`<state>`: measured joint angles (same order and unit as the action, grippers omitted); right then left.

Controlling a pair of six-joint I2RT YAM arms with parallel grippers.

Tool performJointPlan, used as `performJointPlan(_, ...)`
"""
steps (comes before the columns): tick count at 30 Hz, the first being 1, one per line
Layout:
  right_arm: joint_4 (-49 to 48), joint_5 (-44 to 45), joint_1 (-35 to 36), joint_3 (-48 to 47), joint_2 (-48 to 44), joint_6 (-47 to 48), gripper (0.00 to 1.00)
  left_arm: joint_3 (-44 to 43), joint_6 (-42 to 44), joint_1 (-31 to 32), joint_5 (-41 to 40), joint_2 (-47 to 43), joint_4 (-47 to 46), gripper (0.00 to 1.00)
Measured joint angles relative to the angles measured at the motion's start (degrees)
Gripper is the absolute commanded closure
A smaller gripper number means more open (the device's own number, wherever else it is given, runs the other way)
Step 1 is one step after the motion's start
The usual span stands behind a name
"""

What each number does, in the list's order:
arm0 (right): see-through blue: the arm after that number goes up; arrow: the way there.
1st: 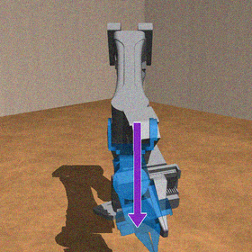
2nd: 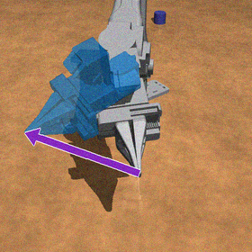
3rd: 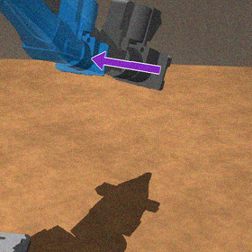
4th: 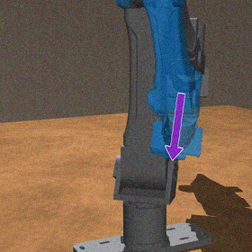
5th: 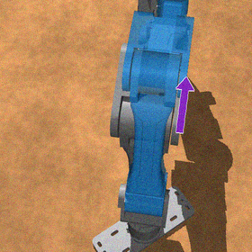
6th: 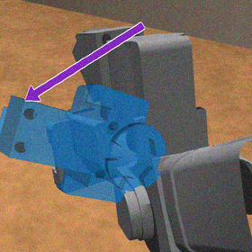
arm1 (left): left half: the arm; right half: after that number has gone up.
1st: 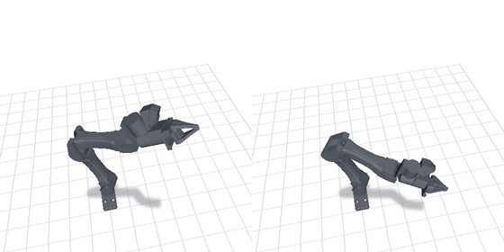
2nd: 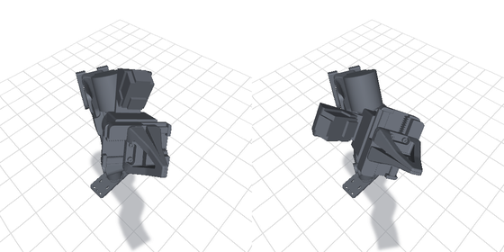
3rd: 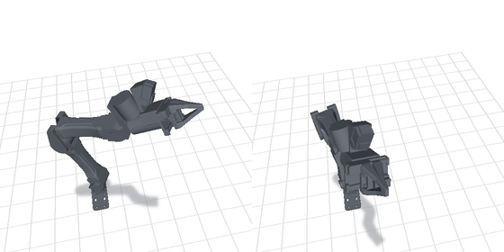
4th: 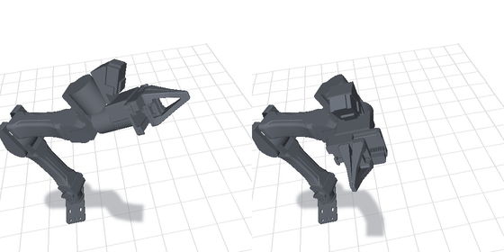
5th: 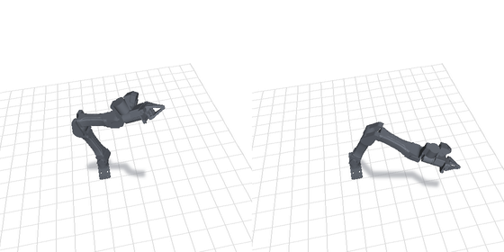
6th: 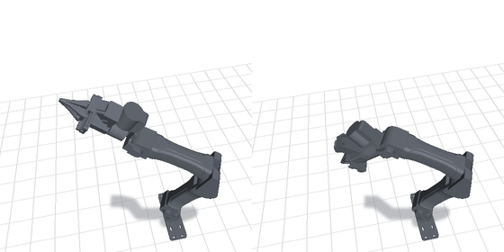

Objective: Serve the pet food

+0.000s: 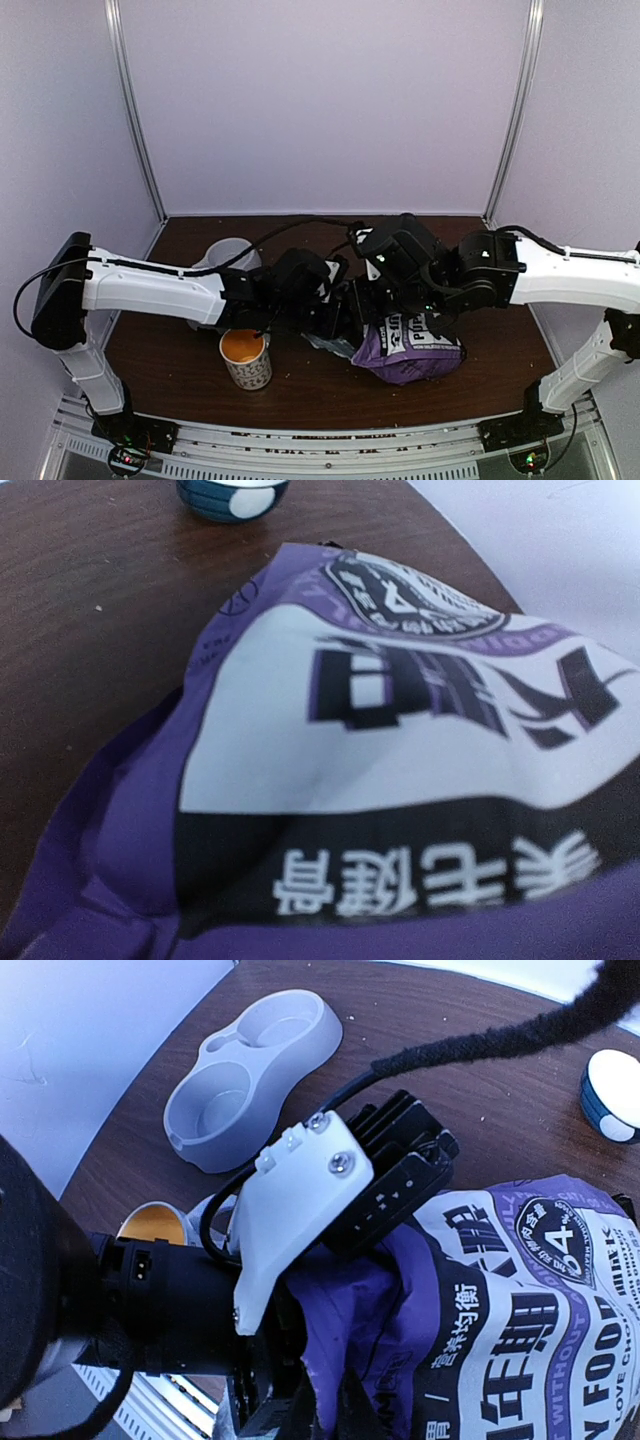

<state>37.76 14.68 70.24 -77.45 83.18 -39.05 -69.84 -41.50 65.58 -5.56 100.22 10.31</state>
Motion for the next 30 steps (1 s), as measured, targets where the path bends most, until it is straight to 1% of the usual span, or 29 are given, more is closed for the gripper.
performJointPlan(3,0.24,-0.63,0.11,1.09,-0.04,-0.09,1.00,5.05,-1.36,-0.28,6.54,-0.61,-7.93,1.00)
performJointPlan(6,0.68,-0.83,0.13,2.08,-0.28,-0.17,1.00,7.41,-2.19,-0.22,11.87,-0.61,-12.17,1.00)
performJointPlan(10,1.55,-1.18,0.04,2.99,-1.62,-0.22,1.00,9.25,-3.85,-0.22,17.42,-0.72,-16.81,1.00)
performJointPlan(16,2.32,-1.38,-0.79,4.04,-4.11,-0.28,1.00,15.32,-9.64,0.31,24.63,-3.08,-28.52,1.00)
performJointPlan(19,2.03,-1.36,-1.60,4.61,-5.49,-0.39,1.00,18.80,-13.05,0.92,26.16,-5.22,-34.51,1.00)
performJointPlan(23,1.64,-1.36,-2.29,5.09,-6.69,-0.39,1.00,23.96,-17.97,1.31,26.03,-8.96,-39.69,1.00)
performJointPlan(30,0.48,-1.33,-2.86,5.53,-7.10,-0.44,1.00,35.71,-28.41,1.44,20.63,-16.63,-48.72,1.00)
